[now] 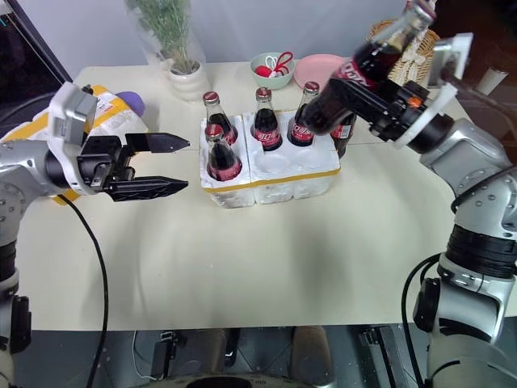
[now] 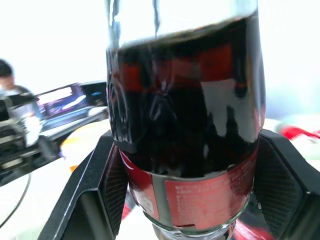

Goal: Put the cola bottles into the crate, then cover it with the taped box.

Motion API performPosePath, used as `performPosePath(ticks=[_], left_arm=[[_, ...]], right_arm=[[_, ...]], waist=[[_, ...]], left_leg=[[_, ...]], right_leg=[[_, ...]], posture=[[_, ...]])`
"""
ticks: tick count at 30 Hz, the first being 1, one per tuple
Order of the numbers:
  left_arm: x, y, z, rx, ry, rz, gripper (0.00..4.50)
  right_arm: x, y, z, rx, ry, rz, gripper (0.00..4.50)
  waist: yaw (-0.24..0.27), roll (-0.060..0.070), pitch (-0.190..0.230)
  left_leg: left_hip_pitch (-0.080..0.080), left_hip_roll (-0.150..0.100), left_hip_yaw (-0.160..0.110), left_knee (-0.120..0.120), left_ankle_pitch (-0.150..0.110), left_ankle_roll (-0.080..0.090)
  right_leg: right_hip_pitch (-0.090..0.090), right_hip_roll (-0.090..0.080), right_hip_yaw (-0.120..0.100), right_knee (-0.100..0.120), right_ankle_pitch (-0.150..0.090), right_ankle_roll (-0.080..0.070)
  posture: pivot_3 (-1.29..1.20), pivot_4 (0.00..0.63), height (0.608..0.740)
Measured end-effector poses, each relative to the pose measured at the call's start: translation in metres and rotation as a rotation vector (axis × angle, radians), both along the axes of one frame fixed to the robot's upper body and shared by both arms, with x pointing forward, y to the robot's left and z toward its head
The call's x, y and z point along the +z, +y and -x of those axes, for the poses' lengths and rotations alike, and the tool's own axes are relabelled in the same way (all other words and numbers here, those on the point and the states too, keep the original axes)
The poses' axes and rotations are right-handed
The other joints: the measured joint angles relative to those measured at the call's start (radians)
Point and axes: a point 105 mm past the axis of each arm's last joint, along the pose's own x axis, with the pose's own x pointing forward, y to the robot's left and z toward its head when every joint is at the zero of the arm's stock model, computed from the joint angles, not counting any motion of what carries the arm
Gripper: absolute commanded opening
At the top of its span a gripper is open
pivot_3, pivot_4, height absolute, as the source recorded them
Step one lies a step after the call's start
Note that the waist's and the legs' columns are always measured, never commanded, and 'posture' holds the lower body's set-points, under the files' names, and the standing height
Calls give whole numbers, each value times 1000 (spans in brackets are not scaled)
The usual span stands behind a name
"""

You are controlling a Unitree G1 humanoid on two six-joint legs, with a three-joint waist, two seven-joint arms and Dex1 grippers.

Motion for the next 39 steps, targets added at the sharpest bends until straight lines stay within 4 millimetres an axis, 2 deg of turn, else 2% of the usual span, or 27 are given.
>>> performPosePath(ticks=[4,7,10,14,19,25,27,29,33,35,37,39], left_arm=[[0,0,-1,8,-1,5,4500],[0,0,-2,18,-2,6,4500],[0,0,-2,21,-4,4,4500],[0,0,-2,22,-8,2,4500],[0,-1,-2,24,-12,2,4500],[0,-1,-2,28,-19,4,4500],[1,-2,-2,25,-30,7,4500],[1,-2,-2,24,-33,6,4500],[0,-2,-2,23,-36,4,4500],[0,-2,-2,18,-41,4,4500],[-1,-2,-1,18,-39,3,4500],[-3,-1,-1,19,-31,1,4500]], right_arm=[[-25,27,-18,-2,65,57,2778],[-51,40,-33,-22,126,125,2778],[-69,47,-41,-25,162,172,2778],[-71,58,-40,13,140,215,2778],[-92,76,-36,91,167,321,2778],[-99,89,-43,119,160,412,2778],[-107,89,-47,109,181,446,3832],[-99,90,-51,98,147,458,4440],[-96,89,-51,91,131,457,4440],[-90,85,-45,97,116,432,4440],[-78,75,-36,99,100,389,4440],[-64,56,-23,85,92,347,4440]], waist=[[0,0,0],[0,0,0],[0,0,0],[-3,0,0],[-12,0,0],[-25,0,0],[-25,0,0],[-25,0,0],[-22,0,0],[-20,-1,0],[-18,0,0],[-15,0,0]], left_leg=[[0,0,0,0,0,0],[0,0,0,0,0,0],[-1,0,0,0,0,0],[-1,0,0,0,0,0],[-1,0,0,0,0,0],[-1,0,0,-1,0,0],[-1,0,0,-1,0,0],[-1,0,0,0,0,-1],[-1,0,0,0,0,-1],[-1,0,0,0,0,-1],[-1,0,0,0,0,-1],[-1,0,0,0,0,0]], right_leg=[[0,0,0,0,0,0],[-1,0,0,1,0,0],[-2,0,0,1,0,0],[-2,0,0,1,0,0],[-2,0,0,1,0,0],[-3,0,0,1,0,0],[-3,0,0,2,0,0],[-3,0,0,2,0,0],[-3,0,0,3,0,0],[-3,0,0,2,0,0],[-2,0,0,2,0,0],[-2,0,0,2,0,0]], posture=[[0,150,737],[0,150,737],[0,150,737],[0,150,737],[0,150,737],[0,150,737],[0,150,737],[0,150,737],[0,150,737],[0,150,737],[0,150,737],[0,150,737]])
